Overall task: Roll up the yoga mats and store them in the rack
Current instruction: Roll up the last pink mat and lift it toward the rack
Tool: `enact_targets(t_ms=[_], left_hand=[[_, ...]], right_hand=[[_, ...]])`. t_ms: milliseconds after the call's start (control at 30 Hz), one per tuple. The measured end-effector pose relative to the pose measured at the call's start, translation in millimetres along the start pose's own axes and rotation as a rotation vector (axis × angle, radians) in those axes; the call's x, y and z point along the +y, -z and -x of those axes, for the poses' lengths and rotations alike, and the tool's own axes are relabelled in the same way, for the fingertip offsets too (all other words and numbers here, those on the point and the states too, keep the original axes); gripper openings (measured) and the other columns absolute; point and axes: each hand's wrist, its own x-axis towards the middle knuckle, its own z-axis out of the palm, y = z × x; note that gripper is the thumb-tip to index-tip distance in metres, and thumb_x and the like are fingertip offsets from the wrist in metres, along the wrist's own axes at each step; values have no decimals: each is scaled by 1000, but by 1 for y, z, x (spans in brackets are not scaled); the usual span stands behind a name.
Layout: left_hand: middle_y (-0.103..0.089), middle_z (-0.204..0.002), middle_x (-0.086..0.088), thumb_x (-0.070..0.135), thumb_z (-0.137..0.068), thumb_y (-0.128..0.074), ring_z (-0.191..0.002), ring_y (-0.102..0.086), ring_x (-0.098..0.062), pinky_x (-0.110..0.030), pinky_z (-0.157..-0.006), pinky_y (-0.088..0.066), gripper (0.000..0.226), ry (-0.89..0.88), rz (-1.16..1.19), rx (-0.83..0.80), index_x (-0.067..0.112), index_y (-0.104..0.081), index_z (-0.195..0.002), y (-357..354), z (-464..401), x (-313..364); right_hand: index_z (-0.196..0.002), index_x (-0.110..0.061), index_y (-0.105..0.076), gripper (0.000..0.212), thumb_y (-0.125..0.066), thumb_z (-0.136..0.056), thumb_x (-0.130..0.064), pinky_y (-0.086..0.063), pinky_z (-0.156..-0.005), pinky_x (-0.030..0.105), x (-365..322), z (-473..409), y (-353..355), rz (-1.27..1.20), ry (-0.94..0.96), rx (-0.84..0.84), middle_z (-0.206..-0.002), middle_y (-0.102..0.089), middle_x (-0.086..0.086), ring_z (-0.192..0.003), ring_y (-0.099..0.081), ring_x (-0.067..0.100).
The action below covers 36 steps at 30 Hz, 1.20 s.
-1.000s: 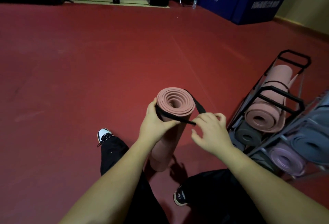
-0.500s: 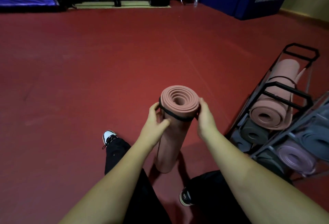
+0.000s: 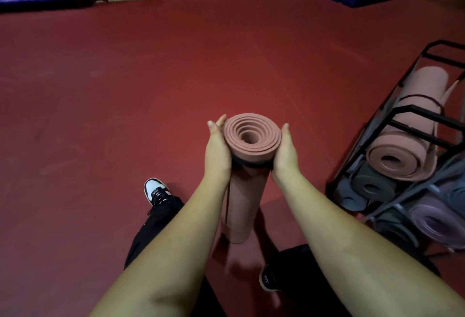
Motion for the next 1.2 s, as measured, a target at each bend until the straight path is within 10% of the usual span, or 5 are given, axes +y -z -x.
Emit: enact_targets(t_ms=[267,500,667,767,1200], left_hand=[[-67,-96,13,59,-102,-29,-109,-61,-14,-38,-108,-43,46,186,73,125,32,-66,-106,-1,-3,-36],[-66,-93,5,51,-102,-42,-82,-60,-7,-23,-66,-47,35,319,96,166,23,-63,-105,11,-1,-47],[-74,-97,1,25,-97,-55,-90,-62,-16,-25,-66,-46,24,293,143,182,12,-72,-106,41,-13,-55],[-72,-115,0,44,-104,-42,-101,-66,-12,-26,-81,-51,45,209,228,145,12,-67,-121,42,-31,-27],[-57,-138,-6,58,-103,-27,-117,-52,-16,-28,-94,-36,62,383,-41,182,17,-54,-140,17,-20,-84]], right_hand=[[-123,-11,-64,48,-39,-103,-46,-47,-72,17,17,-13,1,62,-40,-27,-107,-64,0,-101,-57,12],[-129,-11,-62,57,-34,-102,-52,-38,-80,22,37,-13,3,210,-93,-56,-122,-65,8,-101,-56,16],[-136,-13,-56,57,-24,-106,-49,-35,-86,20,26,-13,6,297,-72,-158,-121,-57,-2,-120,-51,13],[-142,-9,-49,61,-17,-106,-47,-34,-108,25,20,-18,-3,70,-19,-257,-136,-55,-2,-131,-48,13],[-123,-23,-67,60,-35,-96,-65,-45,-104,36,81,-41,-14,172,-42,-9,-112,-69,-9,-116,-61,17]])
